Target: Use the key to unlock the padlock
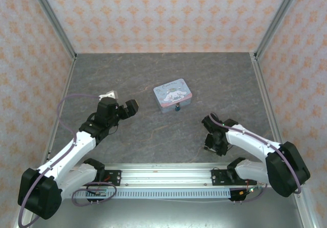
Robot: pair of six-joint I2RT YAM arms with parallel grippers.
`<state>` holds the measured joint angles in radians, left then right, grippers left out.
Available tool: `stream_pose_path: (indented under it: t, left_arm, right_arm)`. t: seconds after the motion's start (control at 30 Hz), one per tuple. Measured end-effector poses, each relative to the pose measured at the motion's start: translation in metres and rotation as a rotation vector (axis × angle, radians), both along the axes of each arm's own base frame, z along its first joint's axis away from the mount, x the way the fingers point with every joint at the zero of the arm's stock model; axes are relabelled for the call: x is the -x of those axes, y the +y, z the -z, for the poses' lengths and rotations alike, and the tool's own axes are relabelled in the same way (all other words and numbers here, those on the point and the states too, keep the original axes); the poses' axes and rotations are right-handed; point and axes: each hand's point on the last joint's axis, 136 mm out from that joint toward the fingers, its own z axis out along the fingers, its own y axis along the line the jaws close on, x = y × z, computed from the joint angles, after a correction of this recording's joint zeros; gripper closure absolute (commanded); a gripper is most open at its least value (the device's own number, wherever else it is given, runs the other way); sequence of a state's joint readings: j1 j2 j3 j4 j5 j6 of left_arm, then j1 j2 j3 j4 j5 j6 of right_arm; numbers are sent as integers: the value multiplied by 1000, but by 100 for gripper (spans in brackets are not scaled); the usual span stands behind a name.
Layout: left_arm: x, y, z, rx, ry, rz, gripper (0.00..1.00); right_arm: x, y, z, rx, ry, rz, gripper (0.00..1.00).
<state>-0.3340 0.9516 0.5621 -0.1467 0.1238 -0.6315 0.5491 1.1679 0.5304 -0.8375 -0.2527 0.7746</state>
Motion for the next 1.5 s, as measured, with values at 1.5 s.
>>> stream_pose_path:
  t: [1.5]
  left_arm:
    - [-4, -20, -25, 99, -16, 66, 0]
  right_arm:
    - [-56, 47, -54, -236, -292, -81, 100]
